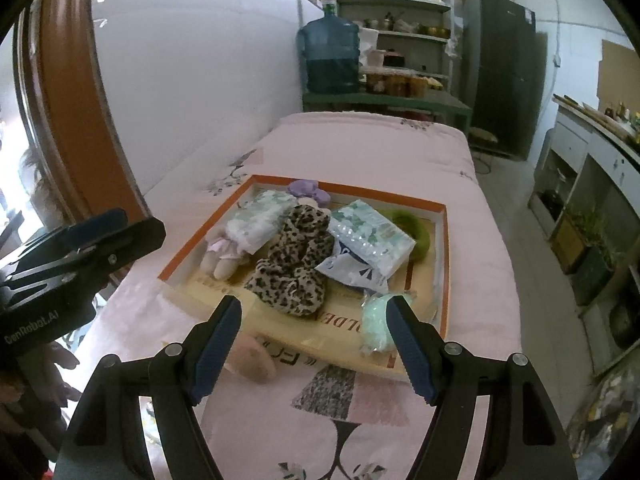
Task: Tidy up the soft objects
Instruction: 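Withdraw both open tools from the tray toward the remaining items on the bed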
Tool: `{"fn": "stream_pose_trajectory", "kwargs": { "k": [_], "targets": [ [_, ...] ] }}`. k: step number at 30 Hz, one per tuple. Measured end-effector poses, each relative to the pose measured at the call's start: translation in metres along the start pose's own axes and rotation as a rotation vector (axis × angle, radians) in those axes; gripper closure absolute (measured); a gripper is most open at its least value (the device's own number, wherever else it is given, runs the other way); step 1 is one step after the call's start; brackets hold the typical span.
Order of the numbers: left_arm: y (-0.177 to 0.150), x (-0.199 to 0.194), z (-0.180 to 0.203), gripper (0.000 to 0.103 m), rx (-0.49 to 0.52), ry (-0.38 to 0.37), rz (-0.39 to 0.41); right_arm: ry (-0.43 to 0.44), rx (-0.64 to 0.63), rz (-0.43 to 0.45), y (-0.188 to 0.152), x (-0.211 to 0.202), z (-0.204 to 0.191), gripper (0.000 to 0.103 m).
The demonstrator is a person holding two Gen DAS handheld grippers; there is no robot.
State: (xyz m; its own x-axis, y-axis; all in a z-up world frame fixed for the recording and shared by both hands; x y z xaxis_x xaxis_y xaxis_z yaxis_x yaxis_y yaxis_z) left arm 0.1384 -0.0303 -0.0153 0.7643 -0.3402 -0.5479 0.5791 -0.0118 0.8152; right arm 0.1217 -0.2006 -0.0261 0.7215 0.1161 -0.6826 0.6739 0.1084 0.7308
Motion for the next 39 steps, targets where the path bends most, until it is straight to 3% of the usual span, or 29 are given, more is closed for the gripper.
{"fn": "stream_pose_trajectory", "kwargs": {
  "k": [23, 39],
  "targets": [
    [-0.025, -0.05, -0.001, 0.037, -0.022, -0.003, 0.03, 0.025, -0.005, 0.025, -0.029, -0.042, -0.02, 0.027],
    [-0.061, -0.055, -0.007, 0.037, -0.051, -0.013, -0.019, 0.032, -0.013, -0.007, -0.059, -0.037, -0.03, 0.027]
  ]
}}
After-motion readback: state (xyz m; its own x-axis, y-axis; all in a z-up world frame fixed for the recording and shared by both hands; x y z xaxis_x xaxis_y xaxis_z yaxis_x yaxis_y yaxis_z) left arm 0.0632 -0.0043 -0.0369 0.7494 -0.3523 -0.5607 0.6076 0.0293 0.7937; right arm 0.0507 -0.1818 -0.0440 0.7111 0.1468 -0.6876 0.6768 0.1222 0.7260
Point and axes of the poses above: each gripper's, at about its wrist camera, not at the fingertips, and x roughly the way its jaws point, z to its right, y to its top, the point moved 3 cm from there along x, roughly the way its jaws point, and after that the axes turned 5 degrees about -y, right-handed, at the moved point
